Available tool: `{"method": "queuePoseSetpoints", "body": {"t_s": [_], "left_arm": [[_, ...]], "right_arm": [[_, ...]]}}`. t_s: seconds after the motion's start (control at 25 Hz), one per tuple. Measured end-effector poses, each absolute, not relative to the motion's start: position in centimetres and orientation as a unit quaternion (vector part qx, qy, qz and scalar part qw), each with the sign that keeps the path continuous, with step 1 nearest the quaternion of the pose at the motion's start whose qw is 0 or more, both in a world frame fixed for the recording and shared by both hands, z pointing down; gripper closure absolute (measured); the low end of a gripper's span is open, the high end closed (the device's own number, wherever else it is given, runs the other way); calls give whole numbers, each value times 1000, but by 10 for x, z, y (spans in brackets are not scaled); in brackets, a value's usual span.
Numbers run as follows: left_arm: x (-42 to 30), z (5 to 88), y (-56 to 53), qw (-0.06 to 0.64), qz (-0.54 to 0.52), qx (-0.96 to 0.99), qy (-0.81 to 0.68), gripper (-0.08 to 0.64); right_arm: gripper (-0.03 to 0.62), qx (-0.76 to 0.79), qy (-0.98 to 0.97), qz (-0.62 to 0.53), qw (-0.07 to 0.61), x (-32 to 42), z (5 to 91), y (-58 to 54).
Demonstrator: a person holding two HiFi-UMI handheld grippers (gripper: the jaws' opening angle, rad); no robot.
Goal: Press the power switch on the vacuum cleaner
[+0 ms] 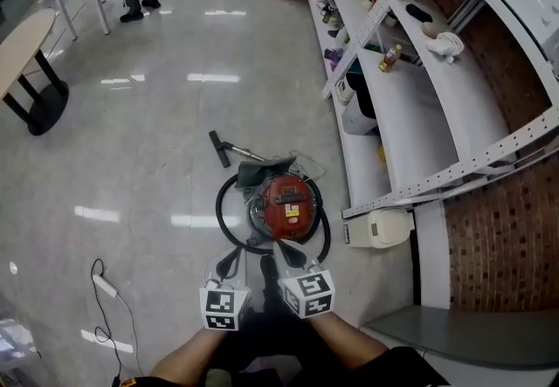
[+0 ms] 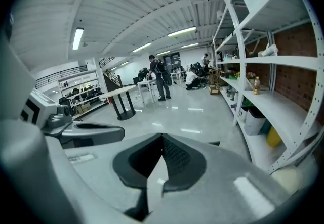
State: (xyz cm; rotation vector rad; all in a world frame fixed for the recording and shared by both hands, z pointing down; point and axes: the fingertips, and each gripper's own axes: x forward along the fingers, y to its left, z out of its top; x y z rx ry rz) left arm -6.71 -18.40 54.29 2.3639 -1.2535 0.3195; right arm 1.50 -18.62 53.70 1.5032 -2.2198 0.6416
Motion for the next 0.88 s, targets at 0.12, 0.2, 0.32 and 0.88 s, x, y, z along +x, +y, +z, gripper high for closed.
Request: {"method": "queuePoseSetpoints", "body": {"t_s": [0.12, 0.2, 0.32, 0.88], "left_arm": [[-77, 534, -177, 214, 111, 862, -446, 543], [-79, 529, -173, 208, 111, 867, -439, 543], [-78, 519, -168, 202, 106, 871, -435, 543], [-54, 494, -124, 178, 96, 880, -430, 543]], "right_arm": [[600, 545, -786, 222, 189, 6, 529, -176], [600, 550, -784, 220, 189, 5, 523, -169], [600, 552, -782, 215, 195, 5, 515, -160], [600, 552, -794, 185, 174, 24, 487, -124]]}}
